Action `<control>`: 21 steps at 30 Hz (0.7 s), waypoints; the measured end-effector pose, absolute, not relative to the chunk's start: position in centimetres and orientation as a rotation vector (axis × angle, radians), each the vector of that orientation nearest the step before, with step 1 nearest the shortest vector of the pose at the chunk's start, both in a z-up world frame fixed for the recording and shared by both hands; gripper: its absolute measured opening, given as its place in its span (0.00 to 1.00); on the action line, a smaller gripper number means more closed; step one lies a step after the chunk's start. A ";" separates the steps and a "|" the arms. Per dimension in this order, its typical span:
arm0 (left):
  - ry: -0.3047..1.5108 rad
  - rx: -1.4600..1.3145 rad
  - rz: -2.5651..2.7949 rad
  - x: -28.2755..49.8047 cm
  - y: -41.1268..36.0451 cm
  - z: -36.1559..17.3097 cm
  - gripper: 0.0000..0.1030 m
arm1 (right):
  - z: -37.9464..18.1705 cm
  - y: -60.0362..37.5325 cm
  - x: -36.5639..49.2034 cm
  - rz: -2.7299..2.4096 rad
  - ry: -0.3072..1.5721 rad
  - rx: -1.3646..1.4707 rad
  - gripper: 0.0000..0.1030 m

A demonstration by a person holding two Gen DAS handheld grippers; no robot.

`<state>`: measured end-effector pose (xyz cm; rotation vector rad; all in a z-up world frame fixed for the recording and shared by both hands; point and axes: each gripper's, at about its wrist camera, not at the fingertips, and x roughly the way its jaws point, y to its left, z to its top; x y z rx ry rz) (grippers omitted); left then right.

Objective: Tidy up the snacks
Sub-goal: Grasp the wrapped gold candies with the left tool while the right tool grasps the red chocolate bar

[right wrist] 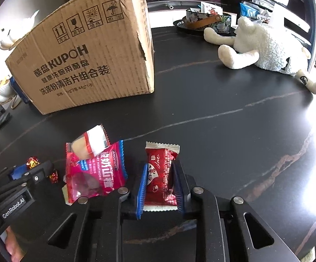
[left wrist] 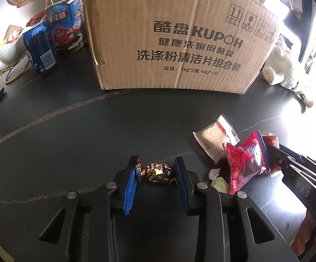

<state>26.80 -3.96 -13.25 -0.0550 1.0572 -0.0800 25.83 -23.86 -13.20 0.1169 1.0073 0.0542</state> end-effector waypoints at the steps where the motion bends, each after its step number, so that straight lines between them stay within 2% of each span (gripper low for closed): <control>1: 1.057 -0.052 -0.079 26.8 -4.0 -13.2 0.32 | -13.1 -23.8 25.7 0.053 1.004 0.117 0.23; 21: 0.972 -0.032 -0.099 24.3 -4.8 -8.8 0.31 | -9.9 -23.2 24.0 0.141 0.908 0.142 0.23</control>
